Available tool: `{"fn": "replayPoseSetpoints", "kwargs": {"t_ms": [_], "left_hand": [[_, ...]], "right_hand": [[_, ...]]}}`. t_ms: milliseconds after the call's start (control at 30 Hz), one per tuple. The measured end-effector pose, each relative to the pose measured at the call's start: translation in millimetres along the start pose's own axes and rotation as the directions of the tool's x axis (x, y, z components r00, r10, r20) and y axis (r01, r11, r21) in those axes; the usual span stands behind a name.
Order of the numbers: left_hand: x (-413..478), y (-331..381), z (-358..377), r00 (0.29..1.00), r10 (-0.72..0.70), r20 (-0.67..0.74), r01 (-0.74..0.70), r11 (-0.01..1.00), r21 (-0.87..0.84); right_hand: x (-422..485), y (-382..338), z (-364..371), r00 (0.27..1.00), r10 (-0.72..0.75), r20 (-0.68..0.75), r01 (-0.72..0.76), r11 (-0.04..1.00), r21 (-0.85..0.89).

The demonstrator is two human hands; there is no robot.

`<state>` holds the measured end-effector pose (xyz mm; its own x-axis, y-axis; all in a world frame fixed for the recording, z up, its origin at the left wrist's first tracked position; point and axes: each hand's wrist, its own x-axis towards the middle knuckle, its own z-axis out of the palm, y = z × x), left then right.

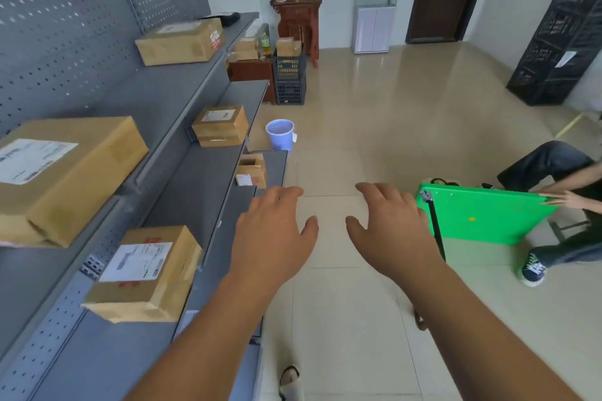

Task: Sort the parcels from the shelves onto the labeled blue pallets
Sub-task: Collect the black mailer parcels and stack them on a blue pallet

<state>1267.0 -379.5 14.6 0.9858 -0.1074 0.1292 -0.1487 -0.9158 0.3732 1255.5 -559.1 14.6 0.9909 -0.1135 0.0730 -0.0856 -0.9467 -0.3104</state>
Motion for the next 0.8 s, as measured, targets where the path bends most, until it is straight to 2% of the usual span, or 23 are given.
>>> {"fn": "replayPoseSetpoints", "kwargs": {"t_ms": [267,500,667,800], "left_hand": [[164.0,-49.0,14.2,0.995,0.059,0.08,-0.062,0.997,0.038],[297.3,-62.6,41.0,0.964,0.103,0.246,-0.13,0.987,0.098],[382.8,-63.0,67.7,0.932,0.076,0.354,-0.142,0.976,0.164],[457.5,-56.0,86.7,0.931,0.041,0.363,-0.116,0.976,0.187]], "right_hand": [[149.6,-26.3,24.6,0.995,0.088,0.048,-0.086,0.995,-0.046],[266.3,-26.8,45.7,0.977,0.144,0.157,-0.13,0.987,-0.1],[355.9,-10.1,63.3,0.952,0.154,0.264,-0.116,0.981,-0.153],[436.8,9.4,69.6,0.948,0.132,0.29,-0.098,0.987,-0.13]]}}
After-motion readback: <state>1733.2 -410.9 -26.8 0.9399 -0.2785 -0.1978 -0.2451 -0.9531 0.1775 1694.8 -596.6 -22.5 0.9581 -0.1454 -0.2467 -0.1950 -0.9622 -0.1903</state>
